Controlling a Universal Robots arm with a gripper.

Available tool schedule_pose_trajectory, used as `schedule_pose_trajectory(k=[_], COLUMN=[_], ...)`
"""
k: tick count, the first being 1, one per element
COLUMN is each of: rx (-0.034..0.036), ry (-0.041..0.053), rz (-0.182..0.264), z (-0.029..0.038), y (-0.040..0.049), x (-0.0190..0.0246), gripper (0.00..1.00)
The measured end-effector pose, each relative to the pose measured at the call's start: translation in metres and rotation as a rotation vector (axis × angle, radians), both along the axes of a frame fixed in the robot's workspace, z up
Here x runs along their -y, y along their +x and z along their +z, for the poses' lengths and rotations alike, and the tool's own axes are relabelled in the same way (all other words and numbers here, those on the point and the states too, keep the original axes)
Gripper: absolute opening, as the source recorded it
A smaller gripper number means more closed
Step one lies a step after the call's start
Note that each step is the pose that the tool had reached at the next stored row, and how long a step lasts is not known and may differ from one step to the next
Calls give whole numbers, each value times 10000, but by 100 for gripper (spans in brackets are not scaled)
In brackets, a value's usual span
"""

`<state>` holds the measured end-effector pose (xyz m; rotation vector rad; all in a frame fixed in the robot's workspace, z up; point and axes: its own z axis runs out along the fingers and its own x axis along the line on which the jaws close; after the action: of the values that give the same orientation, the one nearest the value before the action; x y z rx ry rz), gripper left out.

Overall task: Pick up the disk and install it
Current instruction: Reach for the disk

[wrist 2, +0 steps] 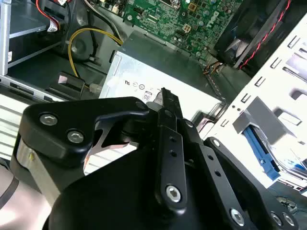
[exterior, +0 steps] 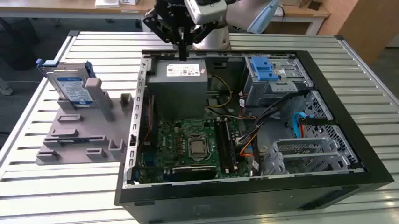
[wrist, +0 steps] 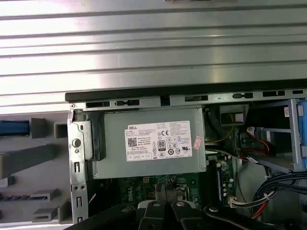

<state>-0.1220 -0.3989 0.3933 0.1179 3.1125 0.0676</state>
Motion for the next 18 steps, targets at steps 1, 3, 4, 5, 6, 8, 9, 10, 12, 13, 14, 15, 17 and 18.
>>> schedule_pose_trajectory(k=[1,3,4,5,6,8,9,10,12,13,14,15,17,18], rx=[0,0,0,0,1,0,0,0,-2,-2,-1,-2,-1,-2], ry=[0,0,0,0,1,0,0,0,-1,-1,0,0,1,0], rz=[0,0,0,-1,-2,0,-1,0,0,-1,-1,-1,0,0], z=[0,-2,-2,-2,-3,-2,-2,-3,-4,-5,-6,-6,-8,-9], y=[0,-16,-16,-17,-20,-24,-26,-28,-34,-36,-38,-40,-44,-54], x=[0,0,0,0,0,0,0,0,0,0,0,0,0,0], gripper=[11,11,11,11,11,11,11,11,11,11,11,11,11,11])
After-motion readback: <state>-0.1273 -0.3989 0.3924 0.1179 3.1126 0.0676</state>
